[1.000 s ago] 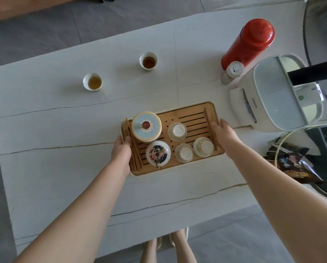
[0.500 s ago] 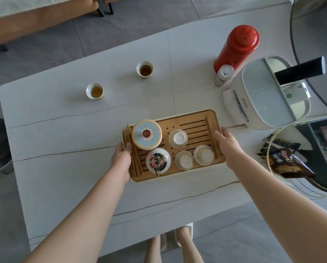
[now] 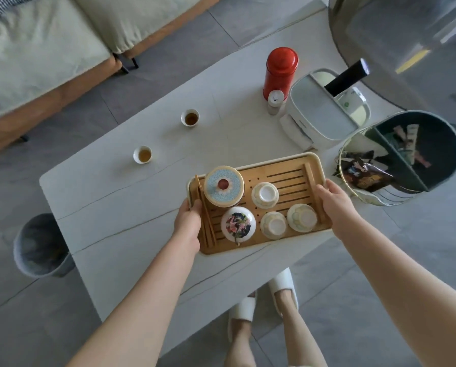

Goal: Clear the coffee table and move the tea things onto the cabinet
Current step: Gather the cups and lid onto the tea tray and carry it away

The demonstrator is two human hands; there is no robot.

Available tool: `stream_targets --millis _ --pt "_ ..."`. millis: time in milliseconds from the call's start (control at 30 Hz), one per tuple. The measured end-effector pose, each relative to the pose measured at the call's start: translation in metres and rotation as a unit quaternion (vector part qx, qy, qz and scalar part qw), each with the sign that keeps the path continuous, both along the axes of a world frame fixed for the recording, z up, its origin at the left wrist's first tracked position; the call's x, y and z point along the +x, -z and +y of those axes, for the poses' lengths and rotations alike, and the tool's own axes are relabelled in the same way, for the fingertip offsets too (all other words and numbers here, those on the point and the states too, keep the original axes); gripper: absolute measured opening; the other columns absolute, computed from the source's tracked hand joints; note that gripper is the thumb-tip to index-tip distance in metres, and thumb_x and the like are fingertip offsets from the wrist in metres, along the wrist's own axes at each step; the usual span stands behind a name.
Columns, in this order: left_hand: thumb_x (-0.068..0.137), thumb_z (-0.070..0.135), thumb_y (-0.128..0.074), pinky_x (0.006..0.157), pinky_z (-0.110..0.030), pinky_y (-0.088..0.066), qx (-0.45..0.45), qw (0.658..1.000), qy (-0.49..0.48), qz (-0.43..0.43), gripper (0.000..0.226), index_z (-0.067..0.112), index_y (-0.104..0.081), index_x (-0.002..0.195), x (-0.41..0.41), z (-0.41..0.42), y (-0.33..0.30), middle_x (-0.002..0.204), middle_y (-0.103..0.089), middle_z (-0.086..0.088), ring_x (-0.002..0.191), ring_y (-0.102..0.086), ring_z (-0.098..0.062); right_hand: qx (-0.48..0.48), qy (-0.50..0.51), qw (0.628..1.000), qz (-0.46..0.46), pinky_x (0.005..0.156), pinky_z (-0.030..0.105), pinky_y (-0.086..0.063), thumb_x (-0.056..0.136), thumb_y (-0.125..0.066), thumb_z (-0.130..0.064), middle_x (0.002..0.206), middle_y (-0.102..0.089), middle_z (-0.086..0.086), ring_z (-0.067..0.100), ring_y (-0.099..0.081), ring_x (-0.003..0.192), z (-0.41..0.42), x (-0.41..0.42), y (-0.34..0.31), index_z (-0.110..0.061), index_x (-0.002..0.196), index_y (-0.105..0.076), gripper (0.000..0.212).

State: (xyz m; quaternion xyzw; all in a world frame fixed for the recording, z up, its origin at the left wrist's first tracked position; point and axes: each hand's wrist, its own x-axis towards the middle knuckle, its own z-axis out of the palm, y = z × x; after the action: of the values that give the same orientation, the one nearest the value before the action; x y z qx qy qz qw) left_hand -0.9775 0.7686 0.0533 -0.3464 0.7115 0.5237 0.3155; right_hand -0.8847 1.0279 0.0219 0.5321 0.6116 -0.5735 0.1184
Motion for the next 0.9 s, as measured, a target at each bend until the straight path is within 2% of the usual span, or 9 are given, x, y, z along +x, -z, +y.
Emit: stream_targets --millis 33,167,267,400,567,667,733,800,900 --pt "0.098 0.034 -0.042 0.081 -0.038 -0.038 0.003 1.000 0.017 0.003 0.029 0.032 -0.054 0.125 0.003 0.002 -0.008 0.114 -0.059 0.003 0.096 -0.050 -0.018 0.004 0.015 1.000 0.000 0.099 0.048 -0.045 0.095 -0.042 -0.034 0.135 -0.052 0.008 0.028 -0.053 0.118 -0.001 0.009 -0.008 -0.021 0.138 -0.039 0.045" --pt "0.097 0.038 -0.044 0.071 -0.033 -0.041 0.024 0.996 0.089 0.016 0.030 0.032 -0.055 0.125 0.014 0.016 -0.035 0.105 -0.062 0.007 0.085 -0.054 -0.014 0.015 0.077 0.997 -0.001 0.073 0.036 -0.055 0.095 -0.042 -0.035 0.115 -0.060 0.006 0.021 -0.063 0.093 -0.001 0.050 -0.042 -0.024 0.134 -0.042 0.040" --pt "0.097 0.038 -0.043 0.058 -0.027 -0.038 0.050 0.988 0.143 0.026 0.028 0.032 -0.057 0.121 0.026 0.034 -0.054 0.097 -0.064 0.010 0.080 -0.054 -0.005 0.024 0.129 0.991 0.003 0.078 0.039 -0.055 0.095 -0.043 -0.034 0.117 -0.059 0.005 0.021 -0.063 0.096 0.003 0.087 -0.062 -0.022 0.136 -0.039 0.044" --pt "0.099 0.036 -0.042 0.056 -0.027 -0.036 0.070 0.975 0.207 0.030 0.025 0.033 -0.056 0.119 0.050 0.069 -0.075 0.092 -0.064 0.011 0.077 -0.054 -0.003 0.043 0.210 0.976 0.044 0.065 0.028 -0.051 0.094 -0.043 -0.027 0.095 -0.061 -0.002 0.014 -0.062 0.084 0.010 0.145 -0.082 -0.019 0.123 -0.049 0.031" --pt "0.099 0.032 -0.042 0.058 -0.029 -0.037 0.076 0.952 0.296 0.029 0.033 0.027 -0.050 0.130 0.102 0.119 -0.088 0.095 -0.066 0.007 0.078 -0.055 -0.008 0.061 0.299 0.949 0.075 0.068 0.029 -0.049 0.093 -0.043 -0.021 0.095 -0.064 0.000 0.015 -0.062 0.083 0.020 0.233 -0.098 -0.020 0.109 -0.057 0.022" --pt "0.099 0.032 -0.043 0.064 -0.031 -0.041 0.085 0.934 0.346 0.011 0.047 0.024 -0.035 0.144 0.144 0.146 -0.092 0.129 -0.059 -0.005 0.085 -0.054 -0.014 0.081 0.348 0.930 0.083 0.071 0.032 -0.050 0.093 -0.042 -0.017 0.099 -0.066 0.005 0.018 -0.061 0.084 0.026 0.290 -0.104 -0.018 0.104 -0.058 0.020" --pt "0.098 0.031 -0.043 0.060 -0.031 -0.041 0.090 0.923 0.375 0.003 0.049 0.023 -0.032 0.146 0.176 0.161 -0.094 0.137 -0.053 -0.007 0.086 -0.053 -0.016 0.083 0.378 0.919 0.079 0.071 0.031 -0.050 0.094 -0.041 -0.017 0.106 -0.064 0.008 0.019 -0.061 0.087 0.030 0.331 -0.103 -0.016 0.109 -0.057 0.022" --pt "0.099 0.031 -0.042 0.058 -0.029 -0.041 0.088 0.906 0.413 0.003 0.042 0.023 -0.041 0.140 0.209 0.174 -0.095 0.130 -0.058 -0.006 0.087 -0.055 -0.015 0.081 0.404 0.909 0.064 0.076 0.032 -0.051 0.094 -0.042 -0.019 0.120 -0.061 0.009 0.022 -0.060 0.100 0.032 0.372 -0.097 -0.011 0.125 -0.052 0.033" --pt "0.099 0.030 -0.042 0.057 -0.028 -0.039 0.090 0.882 0.463 0.005 0.026 0.027 -0.053 0.122 0.264 0.191 -0.095 0.100 -0.065 0.004 0.085 -0.058 -0.009 0.086 0.441 0.893 0.040 0.101 0.039 -0.041 0.093 -0.044 -0.021 0.137 -0.051 0.008 0.027 -0.050 0.123 0.034 0.436 -0.089 -0.011 0.135 -0.044 0.044"
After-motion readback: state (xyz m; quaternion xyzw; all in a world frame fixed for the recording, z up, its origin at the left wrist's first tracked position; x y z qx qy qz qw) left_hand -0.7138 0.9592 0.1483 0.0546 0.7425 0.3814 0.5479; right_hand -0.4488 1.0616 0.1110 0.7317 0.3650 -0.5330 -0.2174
